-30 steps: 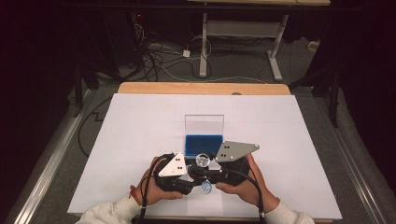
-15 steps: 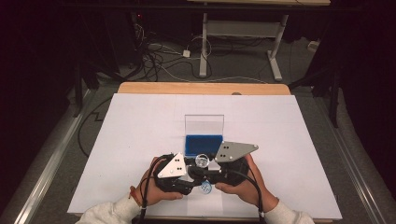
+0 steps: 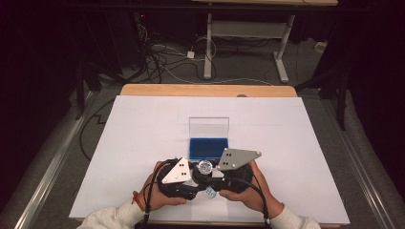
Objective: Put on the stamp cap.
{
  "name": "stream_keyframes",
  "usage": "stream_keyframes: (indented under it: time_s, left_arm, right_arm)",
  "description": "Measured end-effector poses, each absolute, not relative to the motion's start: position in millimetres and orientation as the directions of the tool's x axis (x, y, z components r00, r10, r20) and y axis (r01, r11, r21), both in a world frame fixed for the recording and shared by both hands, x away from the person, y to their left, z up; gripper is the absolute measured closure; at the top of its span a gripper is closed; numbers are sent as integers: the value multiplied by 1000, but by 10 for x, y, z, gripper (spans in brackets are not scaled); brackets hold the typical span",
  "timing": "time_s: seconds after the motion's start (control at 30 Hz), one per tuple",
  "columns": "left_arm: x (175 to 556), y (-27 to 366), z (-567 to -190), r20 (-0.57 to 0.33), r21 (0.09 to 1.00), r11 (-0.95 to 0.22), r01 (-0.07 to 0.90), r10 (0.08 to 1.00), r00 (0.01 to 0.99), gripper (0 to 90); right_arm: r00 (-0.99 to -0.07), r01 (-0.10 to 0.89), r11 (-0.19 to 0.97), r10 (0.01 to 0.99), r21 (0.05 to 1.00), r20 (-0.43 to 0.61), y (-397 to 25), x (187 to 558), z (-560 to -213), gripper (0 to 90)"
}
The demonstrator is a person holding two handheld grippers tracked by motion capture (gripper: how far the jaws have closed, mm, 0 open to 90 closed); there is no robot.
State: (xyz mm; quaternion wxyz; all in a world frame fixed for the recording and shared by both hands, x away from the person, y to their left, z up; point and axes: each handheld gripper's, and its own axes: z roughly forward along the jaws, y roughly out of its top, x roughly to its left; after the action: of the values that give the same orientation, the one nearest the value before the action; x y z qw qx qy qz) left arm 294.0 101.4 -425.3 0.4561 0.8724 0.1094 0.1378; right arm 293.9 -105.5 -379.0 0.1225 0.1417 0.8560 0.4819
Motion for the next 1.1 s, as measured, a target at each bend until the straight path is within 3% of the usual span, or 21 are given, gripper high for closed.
stream_keyframes:
  time_s: [0.4,0.5,0.57,0.6,0.67,1.1]
  left_arm:
    - [2902,1002,-4237,153,815,-576,59,314,937,367]
    - [2911,1009,-4233,119,821,-565,81,309,944,367]
    - [2939,1025,-4234,44,835,-536,128,295,954,367]
    - [2930,1017,-4232,52,834,-537,123,298,953,366]
    - [2911,1010,-4218,100,822,-564,84,286,953,364]
    - [2938,1044,-4221,6,842,-519,144,275,961,365]
  right_arm:
    - [-933,117,496,352,861,-76,-1053,2906,-3820,609]
    - [-936,110,487,344,866,-75,-1056,2900,-3824,623]
    - [-936,91,476,341,875,-88,-1056,2885,-3839,724]
    - [-934,83,474,343,877,-97,-1047,2874,-3847,736]
    - [-936,82,478,338,875,-97,-1033,2868,-3849,738]
    - [-944,83,421,324,903,-64,-1082,2890,-3898,754]
